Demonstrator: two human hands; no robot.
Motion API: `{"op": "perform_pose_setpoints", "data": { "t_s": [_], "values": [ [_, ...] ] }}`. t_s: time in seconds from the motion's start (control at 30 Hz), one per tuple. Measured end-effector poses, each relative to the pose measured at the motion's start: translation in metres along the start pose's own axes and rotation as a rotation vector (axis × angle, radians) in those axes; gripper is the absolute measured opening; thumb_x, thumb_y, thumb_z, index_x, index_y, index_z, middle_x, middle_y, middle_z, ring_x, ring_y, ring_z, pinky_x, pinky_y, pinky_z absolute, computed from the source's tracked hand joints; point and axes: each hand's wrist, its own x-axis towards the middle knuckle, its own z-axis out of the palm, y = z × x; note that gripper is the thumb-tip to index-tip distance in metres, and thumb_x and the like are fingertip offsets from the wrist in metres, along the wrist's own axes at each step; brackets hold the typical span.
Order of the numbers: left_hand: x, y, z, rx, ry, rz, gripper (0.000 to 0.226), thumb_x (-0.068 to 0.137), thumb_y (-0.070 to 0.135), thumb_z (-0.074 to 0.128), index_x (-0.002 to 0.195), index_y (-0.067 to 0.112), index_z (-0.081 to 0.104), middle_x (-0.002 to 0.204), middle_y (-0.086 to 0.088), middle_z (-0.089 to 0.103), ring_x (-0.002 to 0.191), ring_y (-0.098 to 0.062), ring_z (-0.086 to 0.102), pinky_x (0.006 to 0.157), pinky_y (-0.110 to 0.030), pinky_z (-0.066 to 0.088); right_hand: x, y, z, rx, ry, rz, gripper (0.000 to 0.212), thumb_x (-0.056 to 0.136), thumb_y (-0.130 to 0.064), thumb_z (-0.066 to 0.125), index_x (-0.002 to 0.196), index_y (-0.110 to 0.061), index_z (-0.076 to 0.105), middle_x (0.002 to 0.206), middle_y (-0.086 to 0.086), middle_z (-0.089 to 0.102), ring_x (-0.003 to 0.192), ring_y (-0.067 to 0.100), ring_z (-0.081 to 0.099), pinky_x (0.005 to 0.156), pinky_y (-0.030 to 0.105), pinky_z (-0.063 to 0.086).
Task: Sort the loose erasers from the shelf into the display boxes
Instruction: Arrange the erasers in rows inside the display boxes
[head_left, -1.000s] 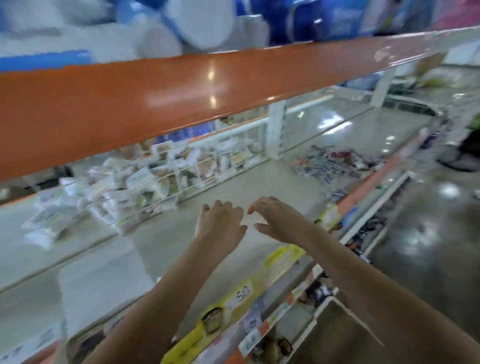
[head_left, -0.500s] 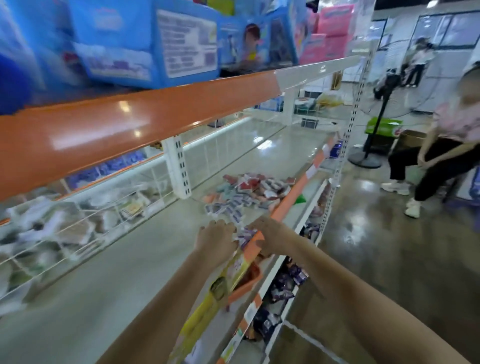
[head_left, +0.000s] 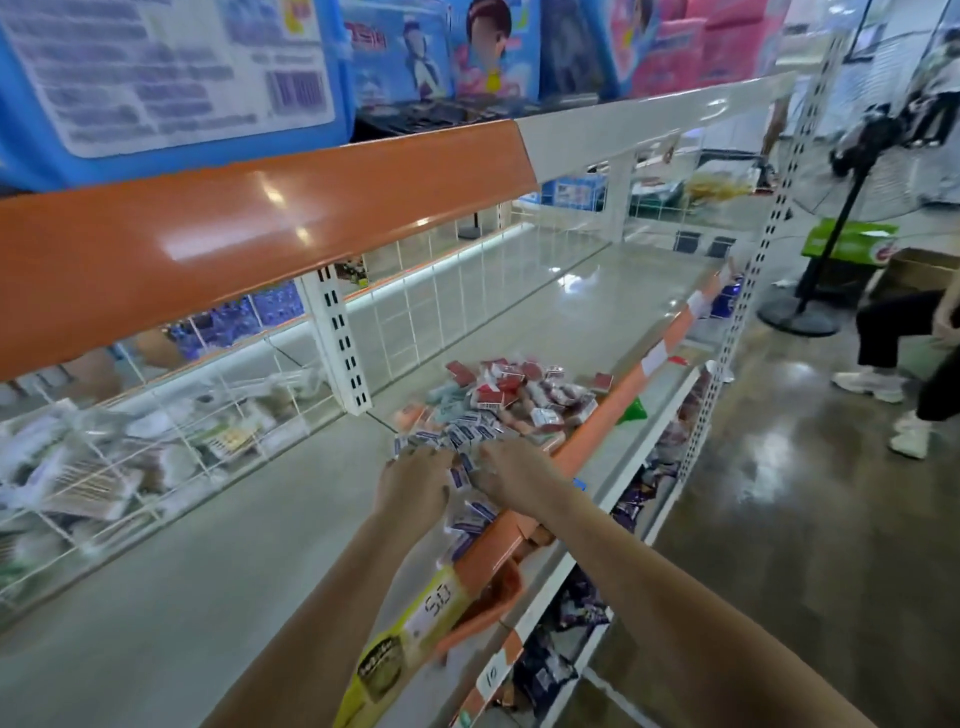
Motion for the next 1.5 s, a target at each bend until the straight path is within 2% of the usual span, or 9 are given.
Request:
{"op": "perform_pose_setpoints", "data": {
  "t_s": [0.2, 0.43, 0.6, 0.77, 0.87, 0.93, 1.1, 1.33, 1.5],
  "values": [
    [0.01, -0.007, 0.009, 0.023, 0.018, 0.063, 0.032, 0.089, 0.016, 0.05, 0.12, 0.021, 0.053, 0.122, 0.001, 0.053, 0.12, -0.019, 0.045, 0.091, -0.029, 0.041, 0.017, -0.008, 0.012, 0.055, 0.039, 0.025, 0.031, 0.092, -0.026, 0.052, 0.118, -0.01, 0.05, 0.12, 0.01, 0.054, 0.116, 0.029, 0.048, 0.087, 0.04, 0.046],
    [0.008, -0.008, 0.017, 0.102, 0.058, 0.101, 0.031, 0.09, 0.028, 0.051, 0.119, 0.019, 0.05, 0.124, 0.003, 0.051, 0.122, -0.017, 0.042, 0.094, -0.025, 0.039, 0.022, -0.001, 0.02, 0.053, 0.098, 0.032, 0.021, 0.089, -0.017, 0.057, 0.11, -0.012, 0.053, 0.109, 0.007, 0.059, 0.103, 0.023, 0.056, 0.071, 0.029, 0.046],
    [0.01, -0.004, 0.009, 0.037, 0.028, 0.07, 0.027, 0.089, 0.024, 0.056, 0.115, 0.02, 0.054, 0.119, 0.002, 0.053, 0.114, -0.017, 0.049, 0.082, -0.028, 0.045, 0.021, 0.005, 0.025, 0.065, 0.109, 0.012, 0.025, 0.088, -0.023, 0.06, 0.111, -0.015, 0.054, 0.108, 0.006, 0.06, 0.105, 0.022, 0.056, 0.078, 0.031, 0.051],
    [0.008, -0.009, 0.005, 0.045, 0.017, 0.104, 0.026, 0.089, 0.036, 0.058, 0.111, 0.022, 0.057, 0.115, 0.004, 0.055, 0.112, -0.016, 0.049, 0.085, -0.028, 0.045, 0.01, 0.009, 0.012, 0.148, 0.104, 0.003, 0.028, 0.091, -0.023, 0.057, 0.116, -0.012, 0.056, 0.116, 0.012, 0.058, 0.12, 0.025, 0.048, 0.087, 0.031, 0.047],
    [-0.005, -0.019, -0.002, -0.06, 0.088, 0.058, 0.02, 0.088, 0.032, 0.06, 0.107, 0.026, 0.061, 0.111, 0.008, 0.061, 0.106, -0.015, 0.052, 0.083, -0.027, 0.044, 0.0, 0.006, 0.001, 0.21, 0.131, -0.034, 0.028, 0.088, -0.006, 0.053, 0.114, -0.014, 0.06, 0.117, 0.01, 0.057, 0.119, 0.025, 0.047, 0.093, 0.032, 0.043],
    [-0.02, -0.032, -0.007, -0.128, 0.135, 0.004, 0.019, 0.087, 0.029, 0.062, 0.105, 0.025, 0.063, 0.107, 0.007, 0.063, 0.101, -0.017, 0.053, 0.082, -0.029, 0.043, -0.006, -0.004, -0.005, 0.229, 0.154, -0.071, 0.029, 0.086, -0.006, 0.052, 0.112, -0.014, 0.061, 0.113, 0.005, 0.057, 0.111, 0.022, 0.051, 0.087, 0.032, 0.047],
    [-0.094, -0.075, -0.024, -0.303, 0.3, -0.174, 0.015, 0.081, 0.016, 0.07, 0.095, 0.021, 0.069, 0.093, 0.005, 0.065, 0.088, -0.021, 0.055, 0.074, -0.032, 0.045, -0.022, -0.064, -0.015, 0.319, 0.118, -0.26, 0.027, 0.084, -0.007, 0.054, 0.11, -0.009, 0.059, 0.112, 0.006, 0.057, 0.102, 0.023, 0.054, 0.08, 0.029, 0.044],
    [-0.241, -0.13, -0.059, -0.228, 0.474, -0.482, 0.018, 0.077, 0.016, 0.074, 0.09, 0.027, 0.069, 0.087, 0.018, 0.057, 0.08, -0.009, 0.049, 0.069, -0.021, 0.036, -0.063, -0.186, 0.002, 0.46, -0.009, -0.561, 0.02, 0.086, -0.01, 0.058, 0.106, -0.011, 0.058, 0.105, 0.001, 0.053, 0.088, 0.012, 0.048, 0.069, 0.015, 0.031],
    [-0.345, -0.16, -0.077, -0.167, 0.484, -0.603, 0.021, 0.073, 0.015, 0.078, 0.09, 0.026, 0.072, 0.087, 0.014, 0.063, 0.08, -0.011, 0.052, 0.07, -0.013, 0.035, -0.103, -0.276, 0.015, 0.512, -0.101, -0.739, 0.019, 0.084, -0.012, 0.063, 0.103, -0.014, 0.062, 0.1, -0.001, 0.055, 0.084, 0.01, 0.049, 0.072, 0.018, 0.04]
  ]
}}
